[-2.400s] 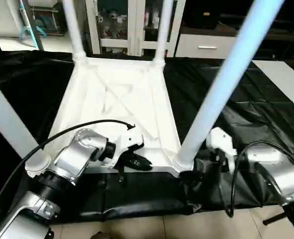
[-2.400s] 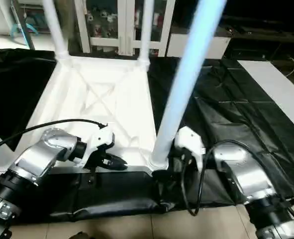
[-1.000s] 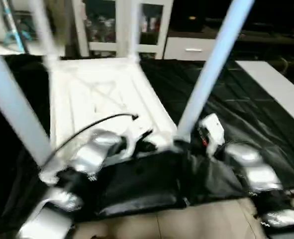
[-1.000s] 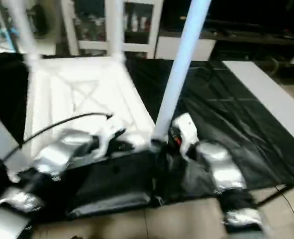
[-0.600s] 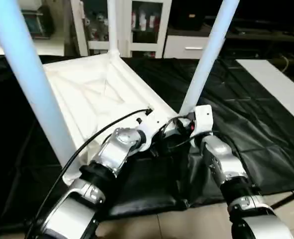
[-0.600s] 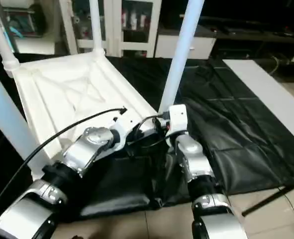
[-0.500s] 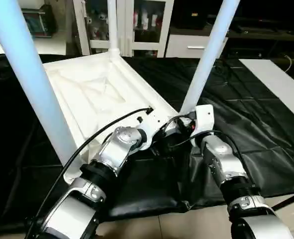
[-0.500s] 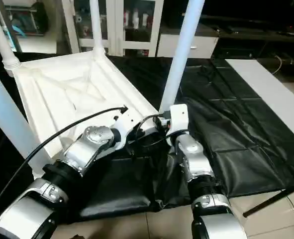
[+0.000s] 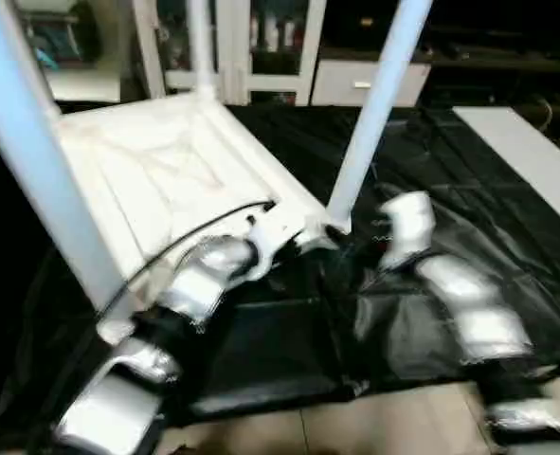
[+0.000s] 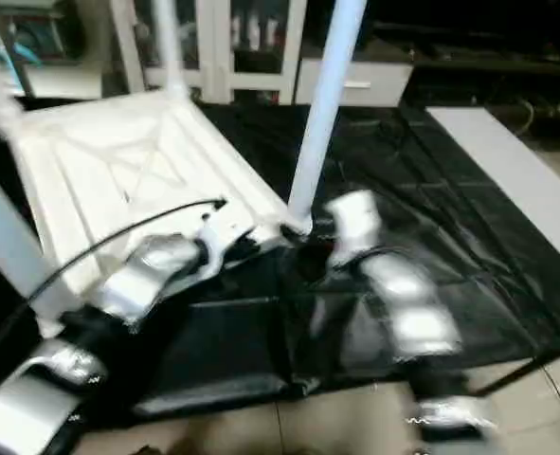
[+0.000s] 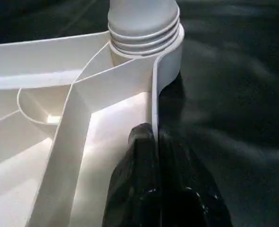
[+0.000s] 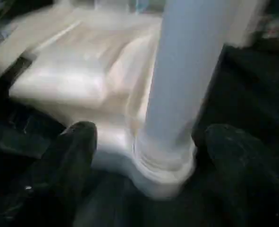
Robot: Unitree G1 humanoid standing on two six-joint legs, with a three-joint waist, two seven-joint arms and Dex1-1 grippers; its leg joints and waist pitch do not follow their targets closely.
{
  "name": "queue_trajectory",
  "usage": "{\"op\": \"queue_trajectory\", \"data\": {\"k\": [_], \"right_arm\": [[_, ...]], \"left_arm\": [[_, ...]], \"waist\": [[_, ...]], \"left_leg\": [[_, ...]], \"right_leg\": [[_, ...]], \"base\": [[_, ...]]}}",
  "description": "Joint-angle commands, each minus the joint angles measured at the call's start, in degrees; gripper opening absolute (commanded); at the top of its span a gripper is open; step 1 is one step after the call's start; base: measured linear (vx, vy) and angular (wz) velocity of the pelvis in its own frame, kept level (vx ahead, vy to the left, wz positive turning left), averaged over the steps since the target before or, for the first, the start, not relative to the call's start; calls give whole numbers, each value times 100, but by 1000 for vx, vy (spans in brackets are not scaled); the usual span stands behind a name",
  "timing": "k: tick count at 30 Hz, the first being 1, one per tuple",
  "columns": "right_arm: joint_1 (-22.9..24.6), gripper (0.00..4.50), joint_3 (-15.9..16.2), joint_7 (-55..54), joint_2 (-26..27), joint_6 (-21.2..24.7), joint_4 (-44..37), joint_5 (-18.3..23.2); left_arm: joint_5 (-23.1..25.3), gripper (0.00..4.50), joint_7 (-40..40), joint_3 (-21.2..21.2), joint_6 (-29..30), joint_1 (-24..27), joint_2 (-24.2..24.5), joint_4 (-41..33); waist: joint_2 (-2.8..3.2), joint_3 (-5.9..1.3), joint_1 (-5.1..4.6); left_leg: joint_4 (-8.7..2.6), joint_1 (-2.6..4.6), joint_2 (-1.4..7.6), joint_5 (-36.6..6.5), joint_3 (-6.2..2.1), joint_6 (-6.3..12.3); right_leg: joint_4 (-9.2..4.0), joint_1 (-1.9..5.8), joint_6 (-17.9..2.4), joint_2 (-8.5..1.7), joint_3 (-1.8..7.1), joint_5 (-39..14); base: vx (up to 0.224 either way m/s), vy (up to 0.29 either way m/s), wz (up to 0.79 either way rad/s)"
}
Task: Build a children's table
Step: Rotate leg to tighten
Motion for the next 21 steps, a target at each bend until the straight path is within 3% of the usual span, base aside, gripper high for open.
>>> {"op": "queue_trajectory", "data": {"k": [1,3,6,9,11,12,13,17,21], "right_arm": [[122,431,194,777,-350,150,-268,-67],[237,441,346,1159,-670,136,-367,-138],[361,441,494,1644,-1123,132,-408,-149],[295,441,499,2038,-1213,312,-419,82],[267,441,559,2324,-1187,558,-532,261],[256,441,586,2416,-1176,607,-557,290],[236,441,650,2490,-1150,611,-568,295],[77,441,871,2621,-1017,440,-419,218],[-153,441,1015,2670,-868,175,-108,-57]], "left_arm": [[-86,0,-365,-90,113,124,54,-78],[-132,0,-589,-116,142,152,144,-127],[-292,0,-1294,-241,96,251,376,-307],[-686,0,-2520,-471,-98,482,722,-807],[-740,0,-2680,-516,-15,501,761,-920],[-721,0,-2685,-532,-16,487,762,-916],[-702,0,-2735,-556,15,476,764,-913],[-686,0,-2959,-641,29,441,785,-950],[-718,0,-3271,-711,107,430,855,-1080]], "waist": [[21,-337,30],[-8,-321,-8],[-6,-317,7],[3,-329,-9],[1,-334,-13],[23,-330,28],[11,-330,67],[11,-326,137],[9,-327,115]], "left_leg": [[-388,69,21,-1405,27,259],[-397,49,9,-1626,27,219],[-406,65,32,-1777,-2,200],[-406,64,37,-1642,11,202],[-397,90,46,-1590,26,252],[-383,128,58,-1587,45,288],[-387,118,69,-1538,46,281],[-400,125,59,-1556,52,167],[-408,116,52,-1664,38,66]], "right_leg": [[-404,313,-1173,-144,132,-952],[-444,278,-1118,-155,122,-1386],[-482,264,-995,-183,121,-1841],[-442,239,-1120,-163,134,-1553],[-416,235,-1247,-144,133,-1290],[-409,205,-1321,-141,139,-1179],[-390,222,-1338,-151,141,-1121],[-390,227,-1286,-164,142,-1221],[-409,225,-1161,-190,143,-1518]], "base": [[0,0,0],[0,0,0],[0,0,0],[0,0,0],[0,0,0],[0,0,0],[0,0,0],[0,0,0],[0,0,0]]}}
